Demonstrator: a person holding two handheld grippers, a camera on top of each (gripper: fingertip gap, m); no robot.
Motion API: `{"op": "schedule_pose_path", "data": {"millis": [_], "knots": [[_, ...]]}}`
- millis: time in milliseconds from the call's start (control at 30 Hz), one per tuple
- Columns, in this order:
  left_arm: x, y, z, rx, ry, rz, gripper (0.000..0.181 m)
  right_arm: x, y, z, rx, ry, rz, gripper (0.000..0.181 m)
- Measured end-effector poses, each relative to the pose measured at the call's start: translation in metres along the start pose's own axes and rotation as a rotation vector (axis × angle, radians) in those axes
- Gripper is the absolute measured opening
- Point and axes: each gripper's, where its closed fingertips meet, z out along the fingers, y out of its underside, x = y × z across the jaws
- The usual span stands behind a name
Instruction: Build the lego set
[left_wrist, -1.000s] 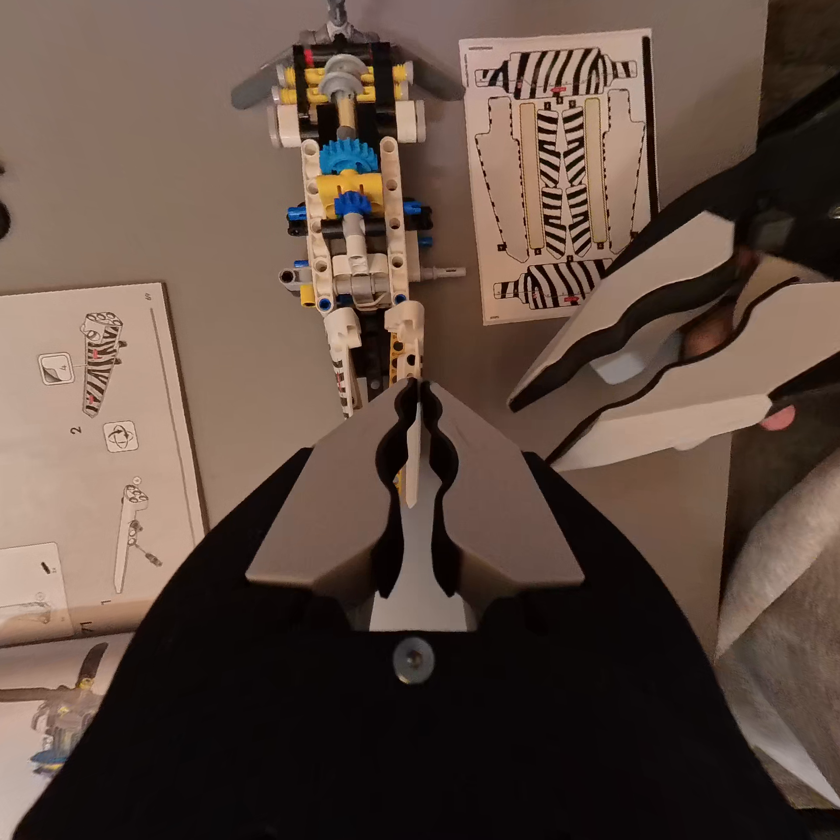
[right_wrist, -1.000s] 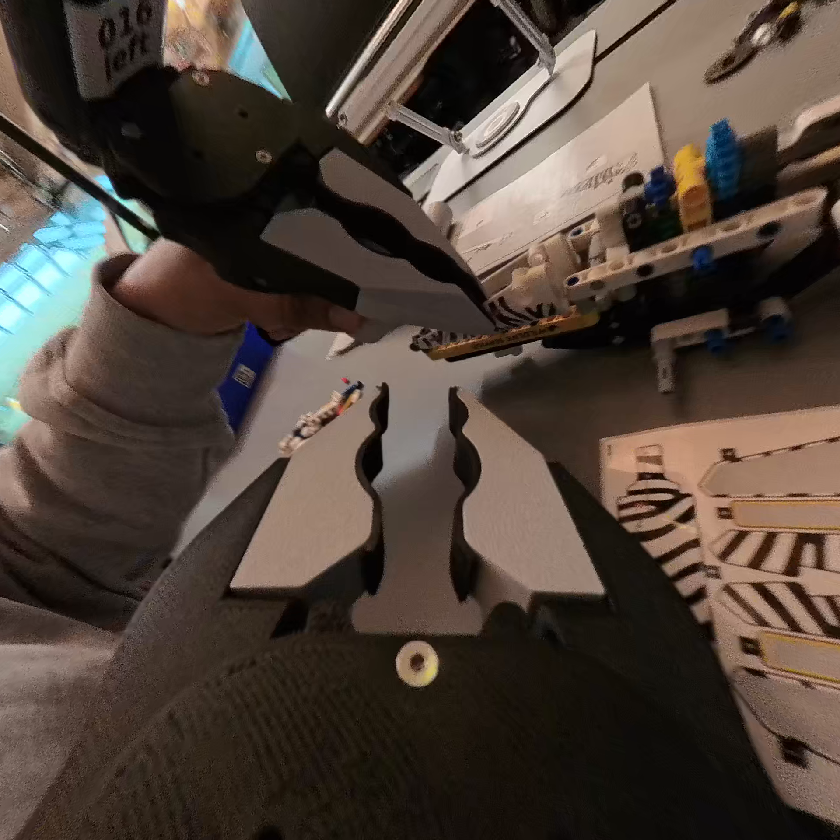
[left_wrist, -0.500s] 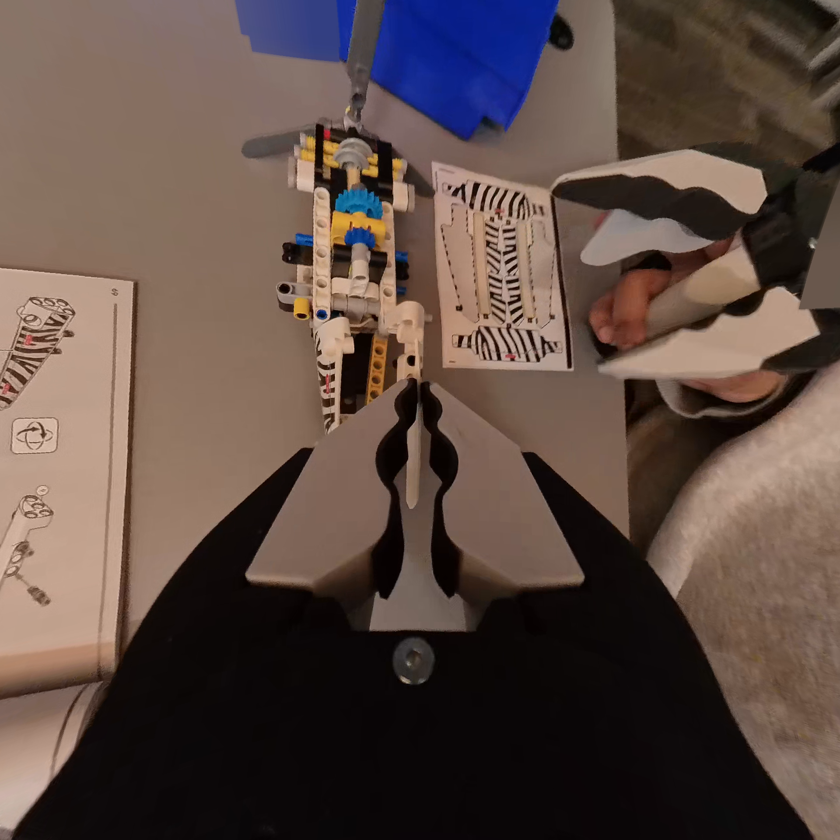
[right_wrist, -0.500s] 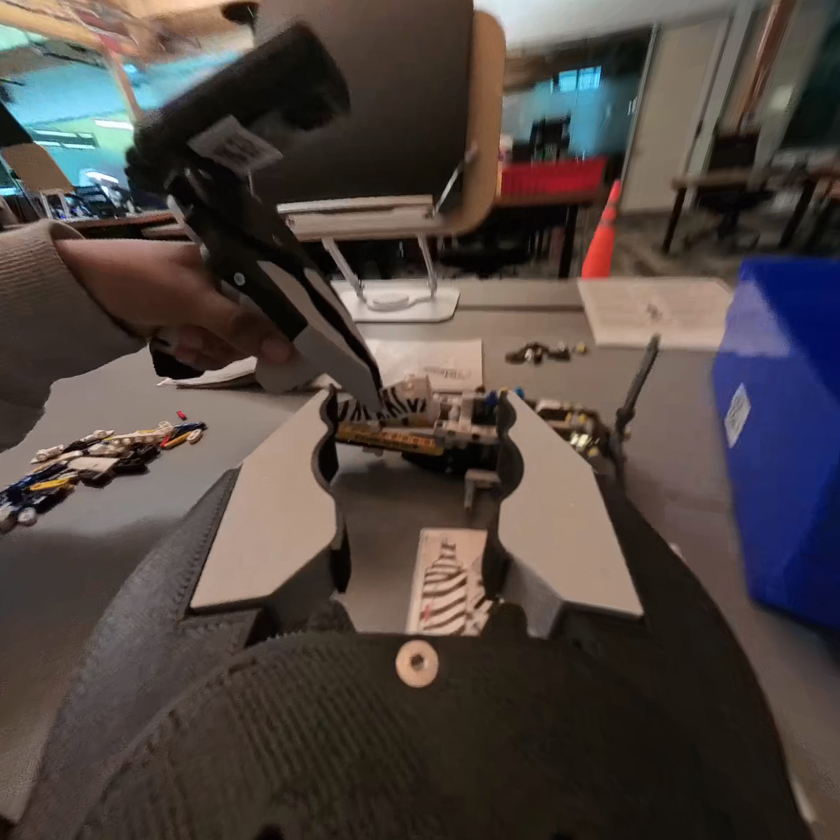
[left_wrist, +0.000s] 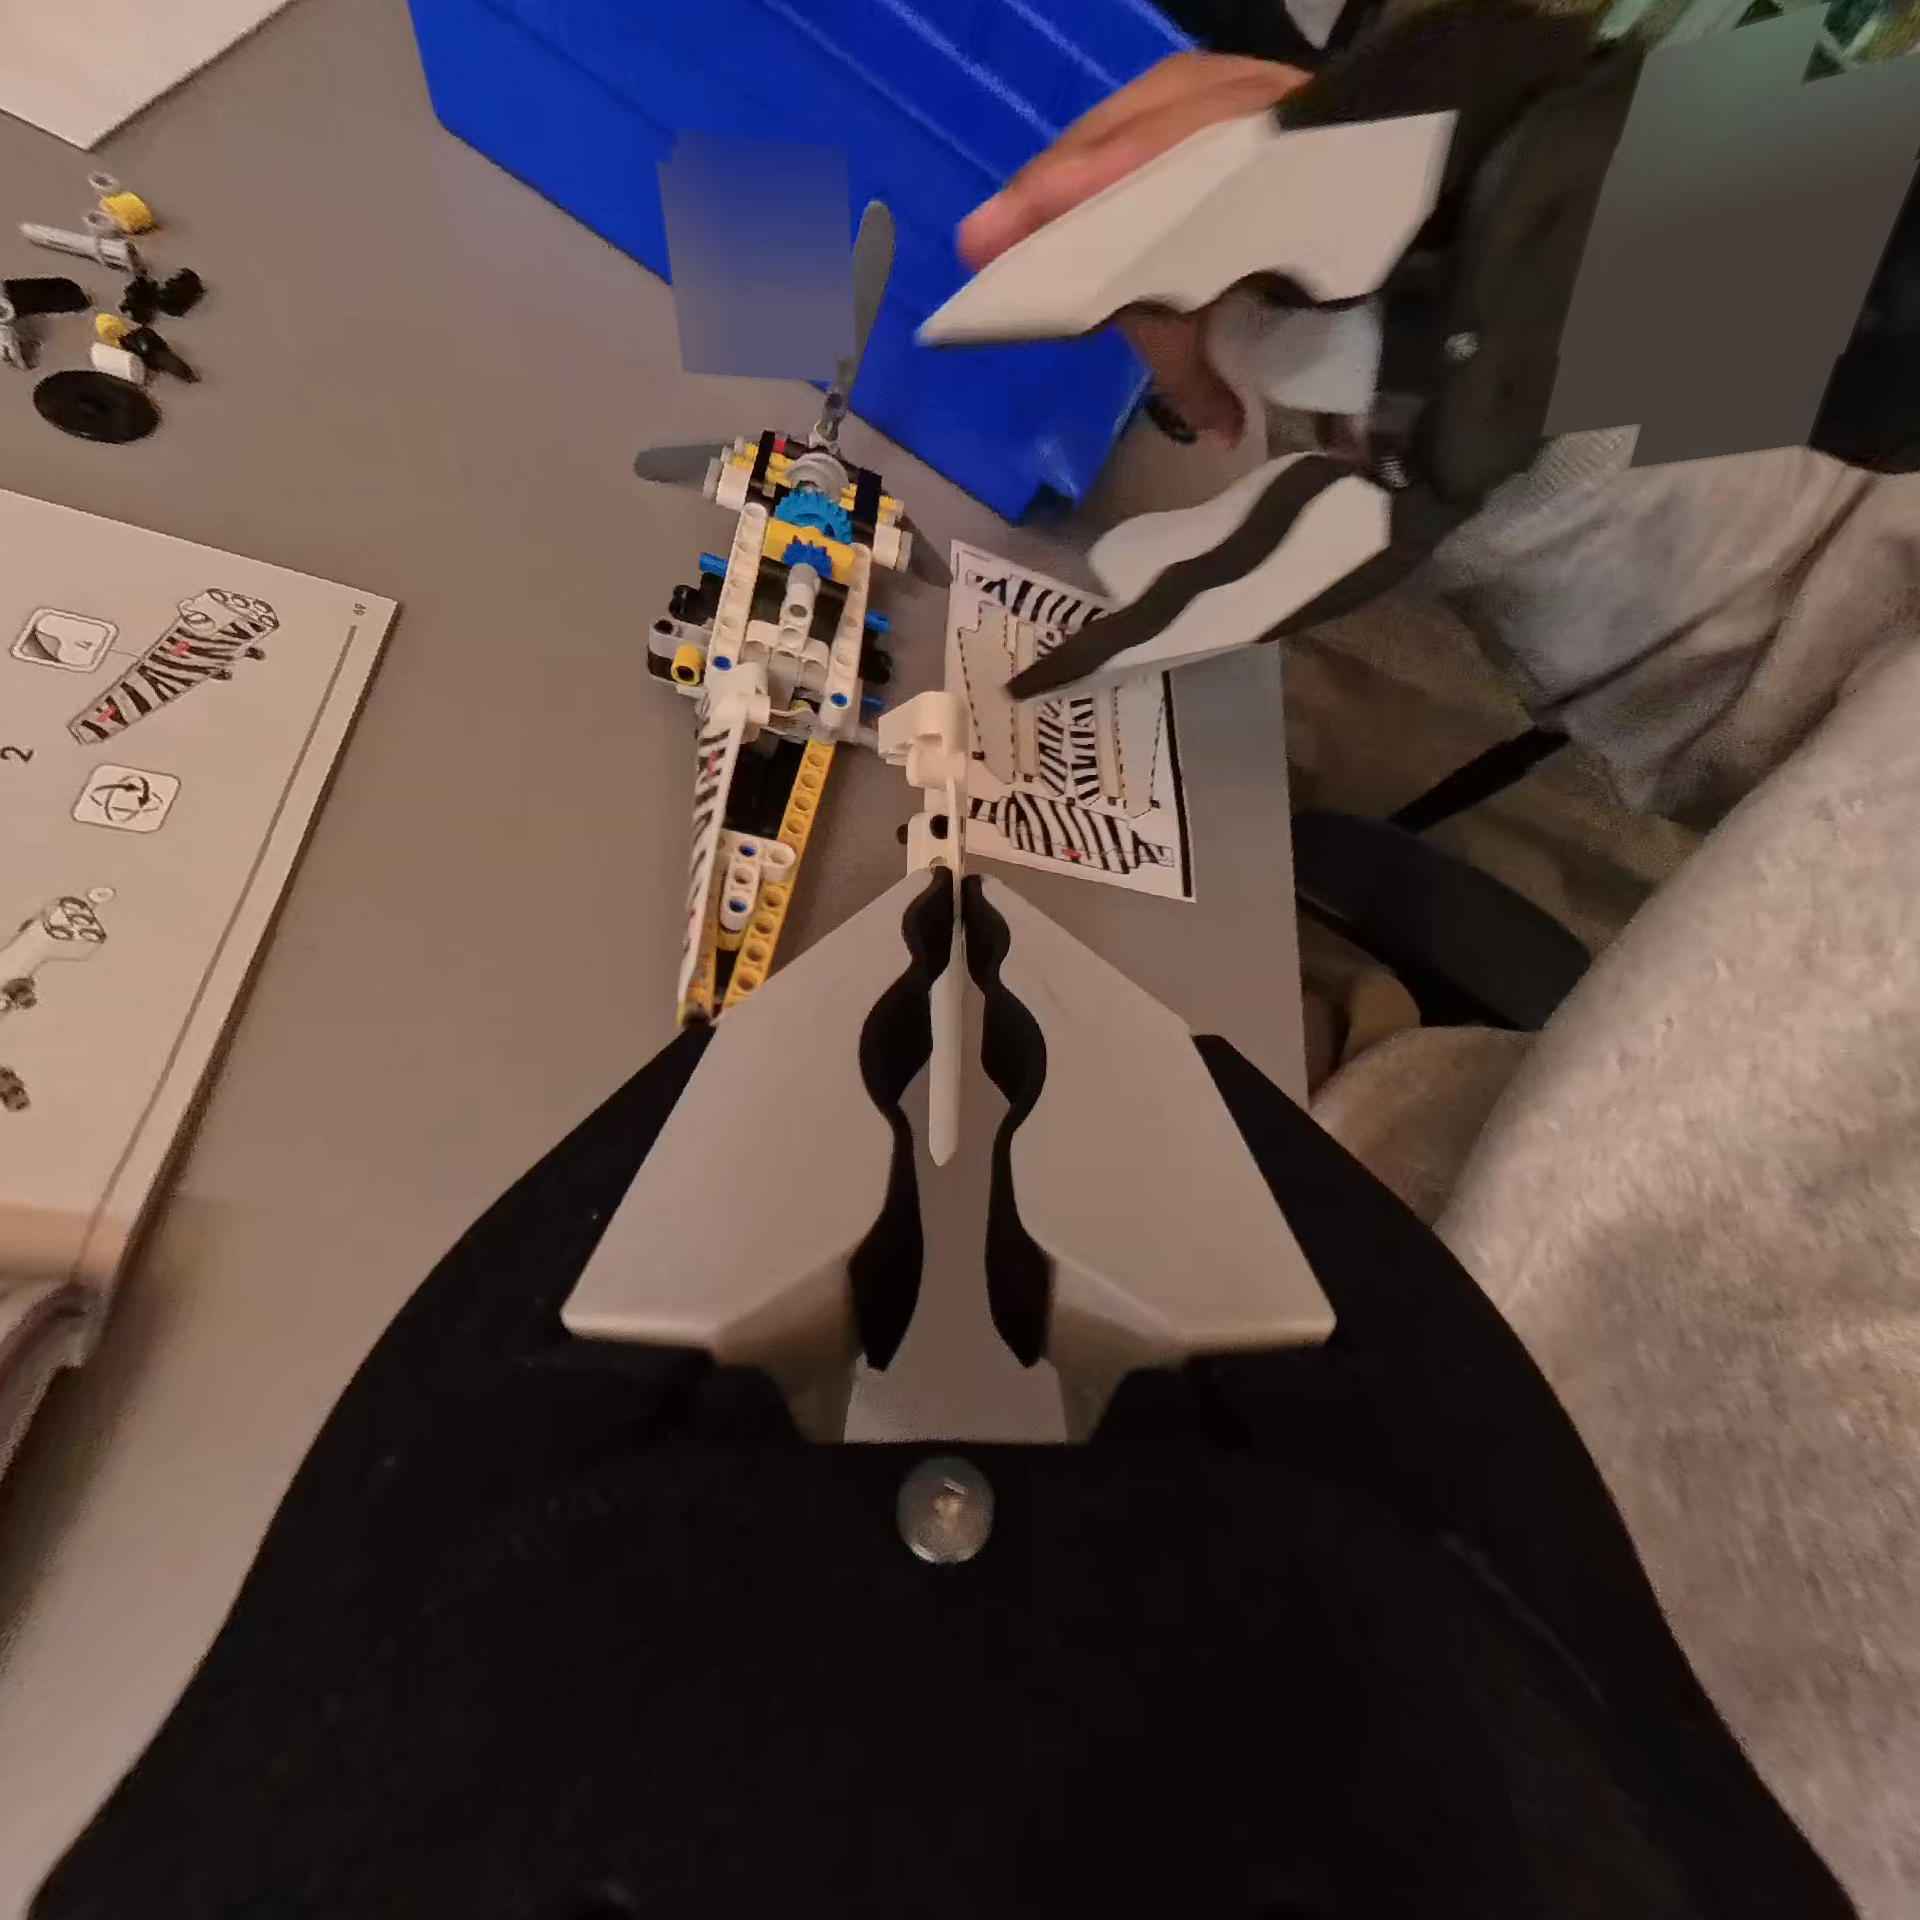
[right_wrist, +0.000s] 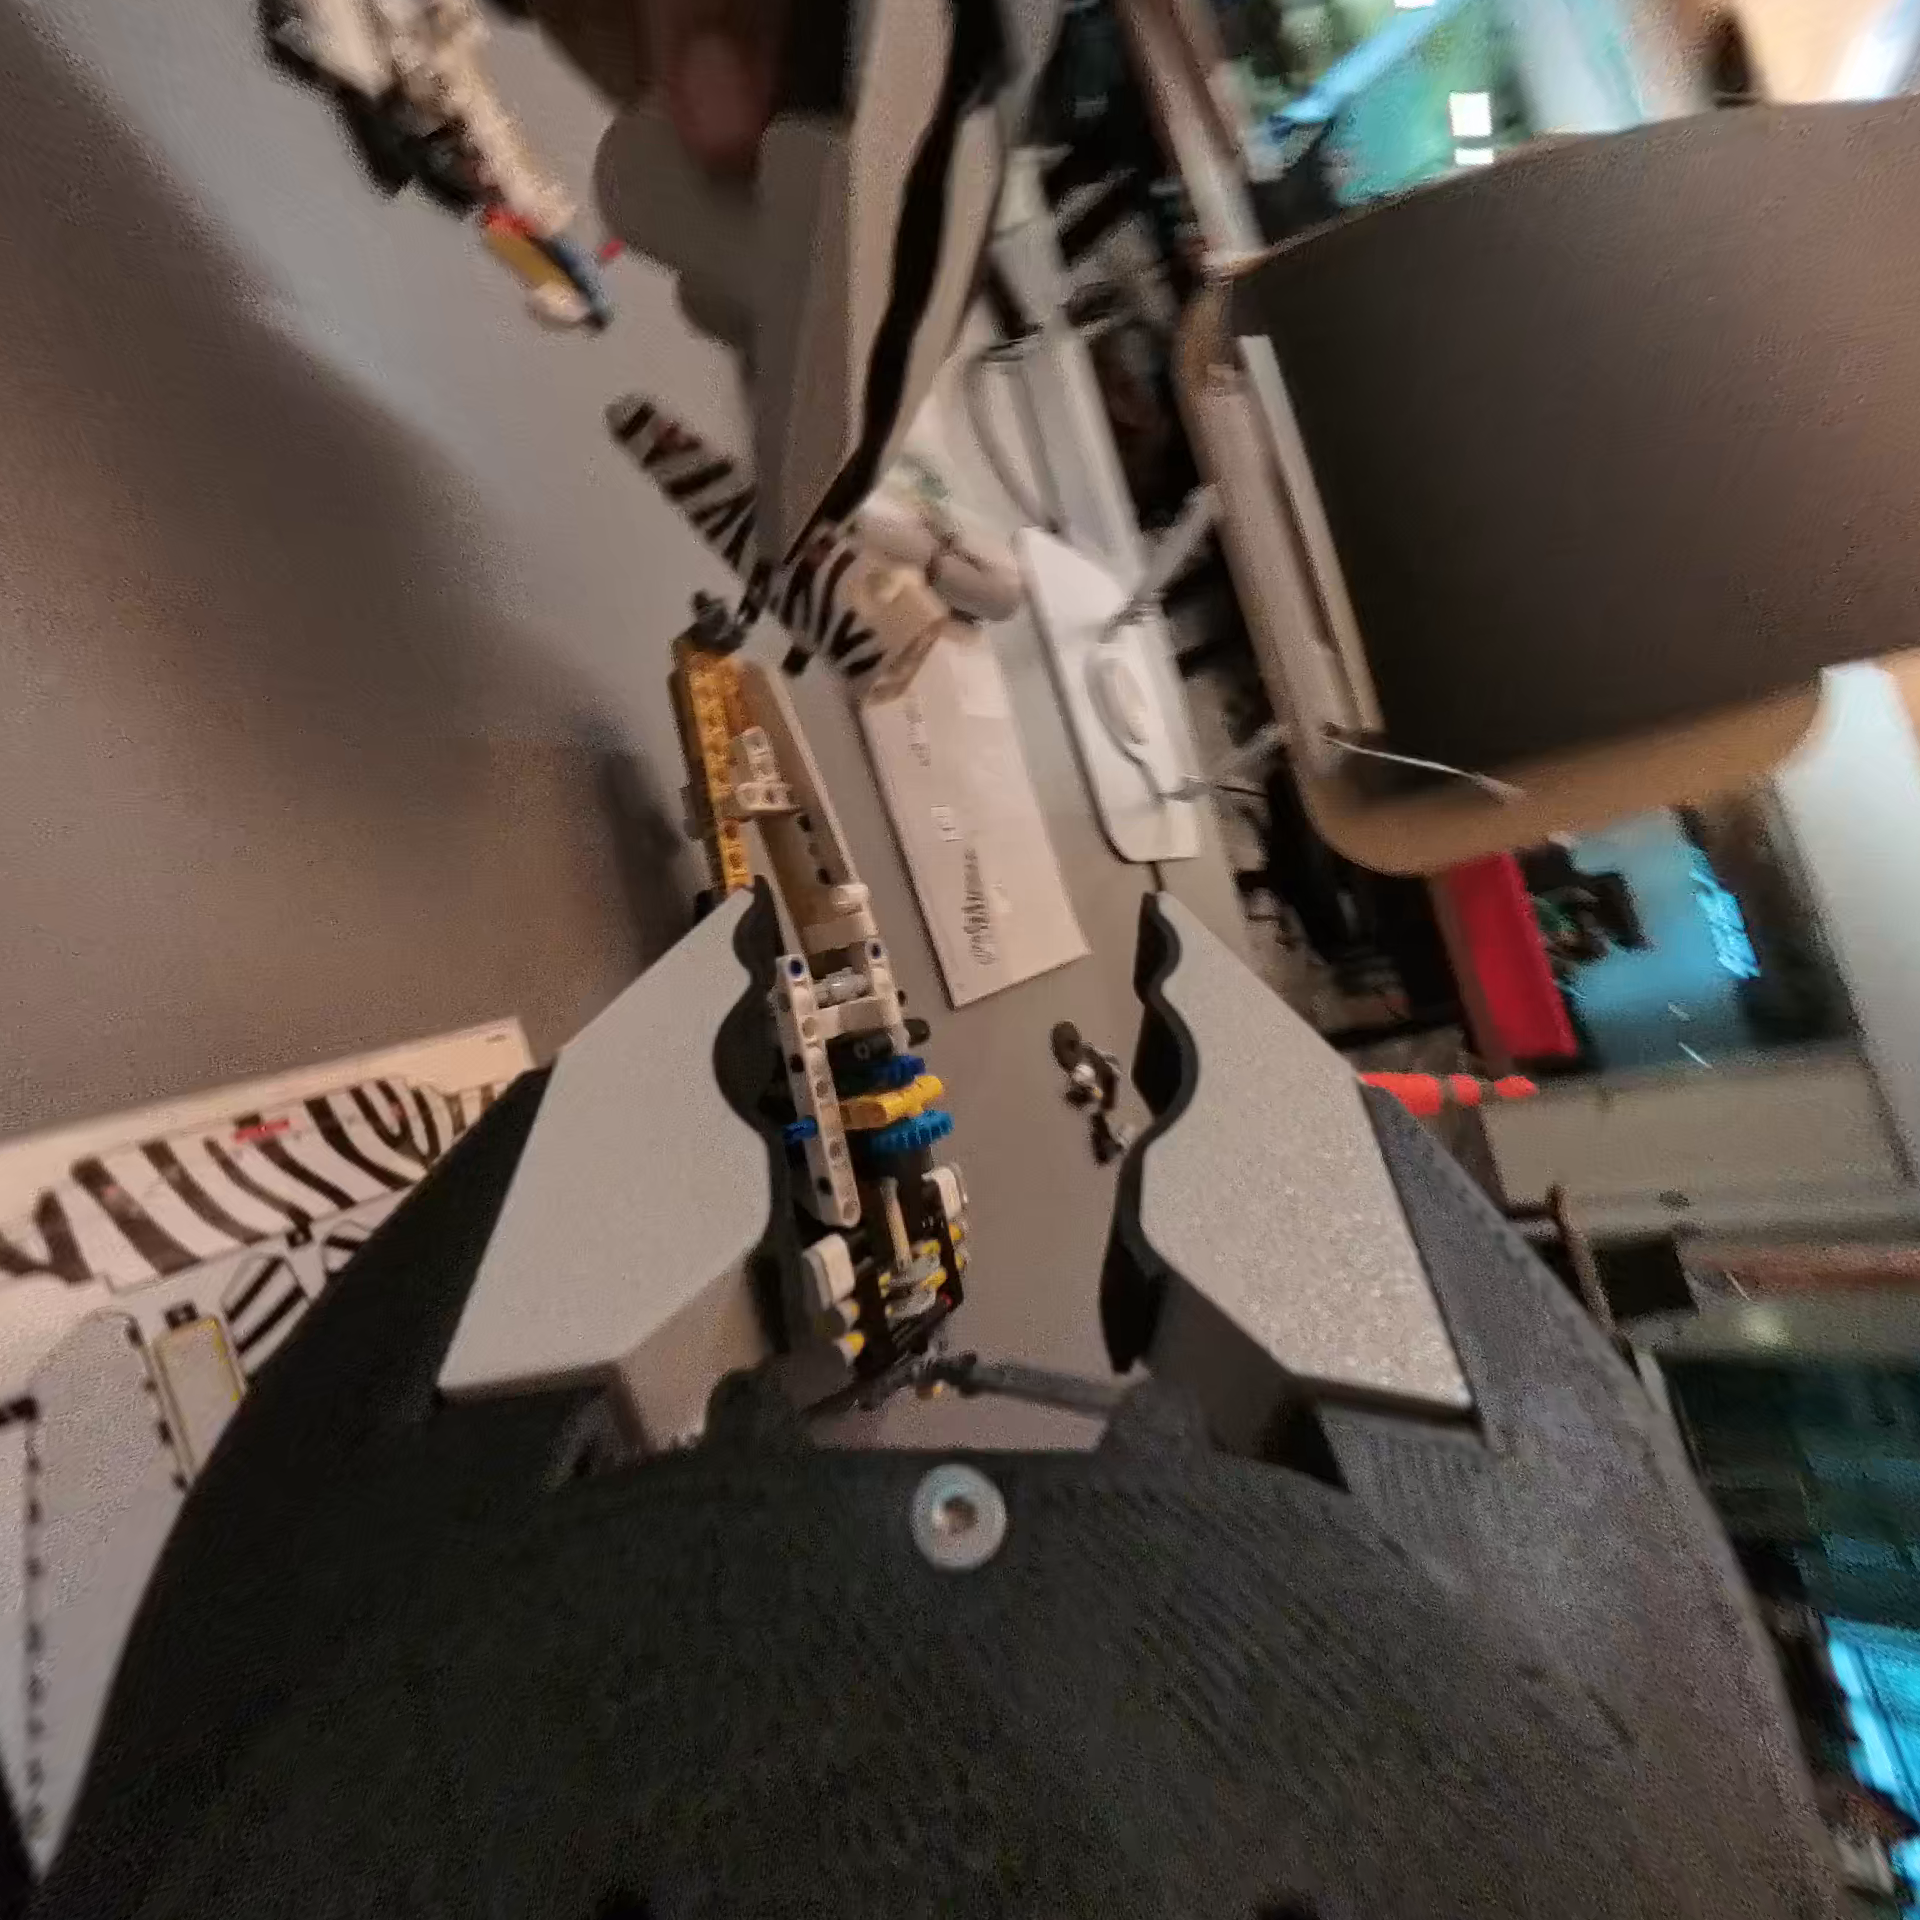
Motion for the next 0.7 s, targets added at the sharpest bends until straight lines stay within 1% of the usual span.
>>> {"op": "schedule_pose_path", "data": {"millis": [67,100,167,267,300,400,467,500,533,600,700], "knots": [[0.006,0.006,-0.006,0.037,0.001,-0.013,0.0,-0.017,0.003,0.021,-0.062,-0.21,-0.013,0.072],[0.01,0.01,-0.01,0.048,0.004,-0.021,0.0,-0.022,0.002,0.029,-0.092,-0.285,-0.013,0.072],[0.018,0.019,-0.016,0.073,0.011,-0.038,0.0,-0.025,0.002,0.043,-0.144,-0.386,-0.017,0.073],[0.032,0.031,-0.026,0.106,0.048,-0.067,0.0,-0.031,0.007,0.06,-0.193,-0.517,0.002,0.061],[0.037,0.034,-0.029,0.117,0.063,-0.074,0.0,-0.034,0.014,0.064,-0.225,-0.558,0.007,0.053],[0.048,0.043,-0.035,0.147,0.096,-0.085,0.0,-0.05,0.041,0.071,-0.362,-0.697,0.03,0.055],[0.051,0.047,-0.04,0.17,0.099,-0.087,0.0,-0.064,0.047,0.072,-0.423,-0.793,0.097,0.05],[0.052,0.049,-0.042,0.182,0.102,-0.09,0.0,-0.07,0.046,0.074,-0.443,-0.827,0.124,0.047],[0.053,0.052,-0.045,0.195,0.102,-0.094,0.0,-0.073,0.044,0.076,-0.457,-0.846,0.136,0.04],[0.054,0.056,-0.052,0.225,0.099,-0.105,0.0,-0.077,0.035,0.081,-0.445,-0.867,0.107,0.035],[0.056,0.062,-0.067,0.273,0.083,-0.124,0.0,-0.098,-0.001,0.083,-0.322,-0.952,0.042,0.035]]}}
